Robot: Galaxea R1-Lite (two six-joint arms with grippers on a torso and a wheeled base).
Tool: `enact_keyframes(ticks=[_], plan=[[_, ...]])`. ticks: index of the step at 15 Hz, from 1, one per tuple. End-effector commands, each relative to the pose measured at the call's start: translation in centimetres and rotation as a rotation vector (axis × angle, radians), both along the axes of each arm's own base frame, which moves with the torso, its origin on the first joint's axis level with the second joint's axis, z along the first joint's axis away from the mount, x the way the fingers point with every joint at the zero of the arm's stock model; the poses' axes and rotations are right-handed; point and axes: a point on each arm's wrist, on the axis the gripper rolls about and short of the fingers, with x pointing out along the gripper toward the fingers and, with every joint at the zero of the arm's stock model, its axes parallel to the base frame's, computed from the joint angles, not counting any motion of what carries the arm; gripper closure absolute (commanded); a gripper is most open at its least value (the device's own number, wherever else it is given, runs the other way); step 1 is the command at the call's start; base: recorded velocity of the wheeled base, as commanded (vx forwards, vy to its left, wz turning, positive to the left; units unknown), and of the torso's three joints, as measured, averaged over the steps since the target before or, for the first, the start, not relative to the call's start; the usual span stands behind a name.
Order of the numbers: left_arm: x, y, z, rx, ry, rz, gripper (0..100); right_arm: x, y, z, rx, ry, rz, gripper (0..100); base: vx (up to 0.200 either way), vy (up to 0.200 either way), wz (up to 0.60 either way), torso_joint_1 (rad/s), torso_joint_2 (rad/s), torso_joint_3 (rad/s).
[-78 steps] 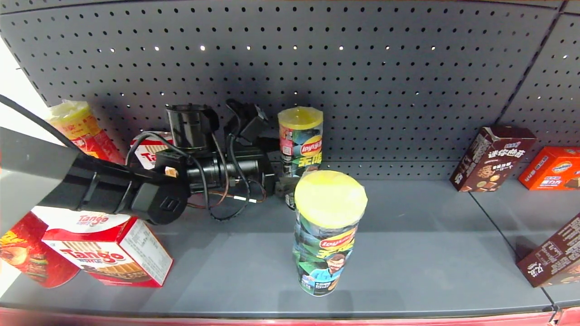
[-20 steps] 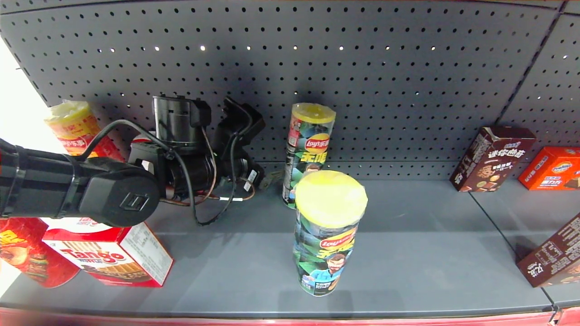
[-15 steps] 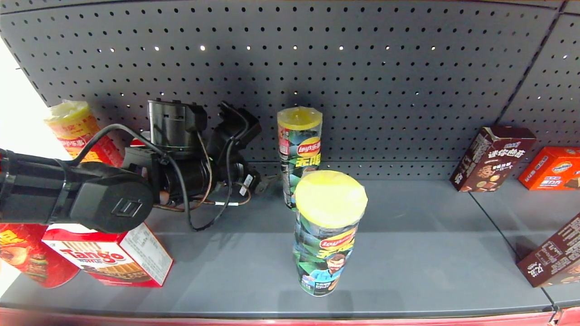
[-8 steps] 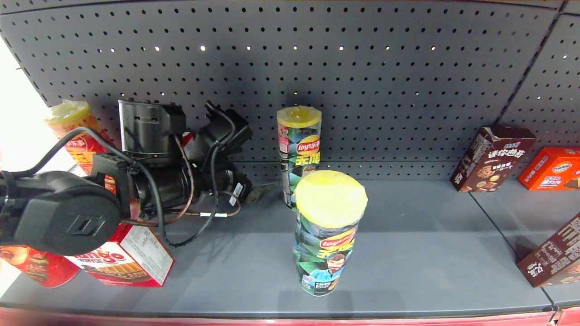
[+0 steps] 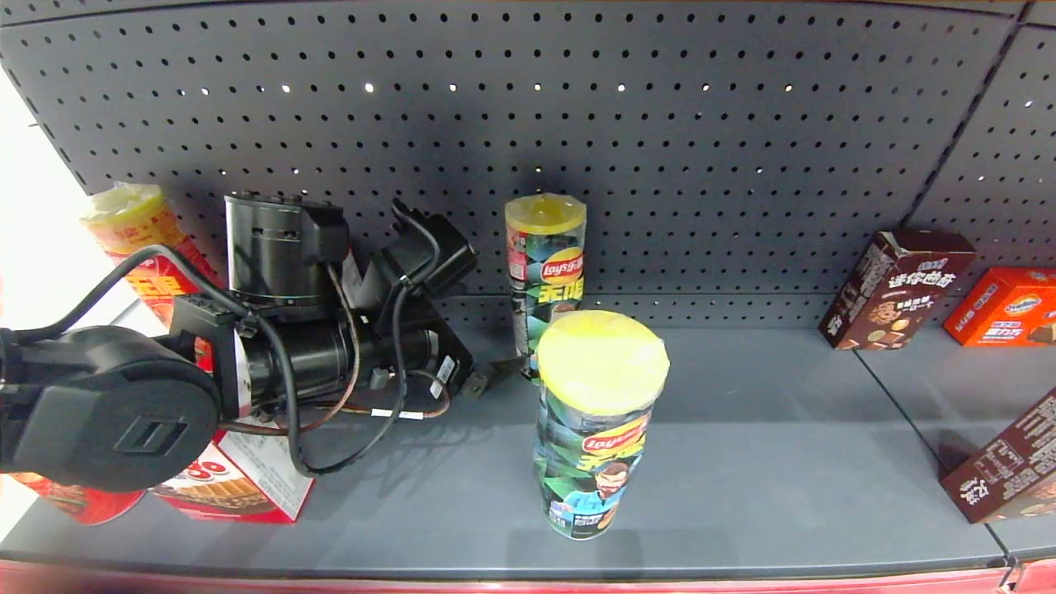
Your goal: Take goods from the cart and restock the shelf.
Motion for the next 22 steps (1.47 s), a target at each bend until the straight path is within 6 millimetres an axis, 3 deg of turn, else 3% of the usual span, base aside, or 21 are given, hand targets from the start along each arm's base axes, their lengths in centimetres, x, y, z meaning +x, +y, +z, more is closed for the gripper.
enact_keyframes(ticks=[1, 8, 22], plan=[[0.8, -0.6, -0.7, 0.008, 0.014, -0.004, 0, 0.0, 0.0, 0.0, -0.001, 0.001, -0.001, 0, 0.000, 0.000, 0.00, 0.000, 0.00, 0.000], [2.7, -1.1, -0.5, 0.010, -0.007, 0.045, 0, 0.0, 0.0, 0.0, -0.001, 0.001, -0.001, 0, 0.000, 0.000, 0.00, 0.000, 0.00, 0.000], [4.0, -0.3, 0.2, -0.003, -0.031, 0.160, 0, 0.0, 0.0, 0.0, -0.001, 0.001, -0.001, 0, 0.000, 0.000, 0.00, 0.000, 0.00, 0.000]])
